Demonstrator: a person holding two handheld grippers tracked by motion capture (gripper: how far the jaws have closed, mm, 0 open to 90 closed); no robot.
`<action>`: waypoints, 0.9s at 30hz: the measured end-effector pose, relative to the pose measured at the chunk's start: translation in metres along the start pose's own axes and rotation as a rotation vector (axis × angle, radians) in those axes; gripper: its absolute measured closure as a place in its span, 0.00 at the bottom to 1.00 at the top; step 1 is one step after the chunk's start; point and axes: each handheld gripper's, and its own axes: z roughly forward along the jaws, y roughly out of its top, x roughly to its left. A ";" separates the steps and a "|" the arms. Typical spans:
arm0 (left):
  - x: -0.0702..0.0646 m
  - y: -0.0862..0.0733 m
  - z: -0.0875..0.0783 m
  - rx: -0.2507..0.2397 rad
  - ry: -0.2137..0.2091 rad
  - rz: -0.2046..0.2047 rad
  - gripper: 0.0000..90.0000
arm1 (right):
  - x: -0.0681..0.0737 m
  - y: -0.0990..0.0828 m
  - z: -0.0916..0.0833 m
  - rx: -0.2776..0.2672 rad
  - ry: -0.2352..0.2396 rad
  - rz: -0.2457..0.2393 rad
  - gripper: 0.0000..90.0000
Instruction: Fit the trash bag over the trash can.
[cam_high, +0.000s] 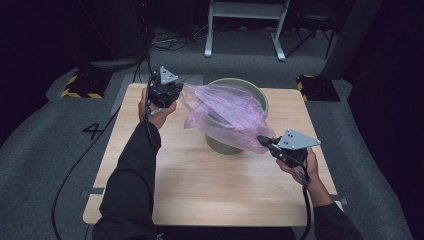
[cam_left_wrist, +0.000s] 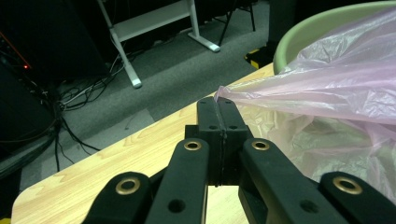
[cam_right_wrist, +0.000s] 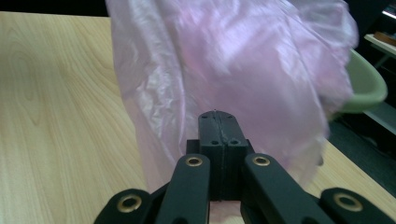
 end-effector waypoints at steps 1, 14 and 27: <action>0.001 0.000 0.000 -0.002 0.002 0.005 1.00 | -0.002 -0.002 -0.001 0.004 -0.006 0.003 1.00; -0.031 0.007 -0.017 -0.076 -0.113 0.066 0.84 | 0.004 0.029 -0.026 -0.067 -0.124 -0.038 0.34; -0.028 0.002 0.002 -0.051 -0.090 0.088 0.94 | -0.052 0.029 0.003 0.068 -0.157 0.009 1.00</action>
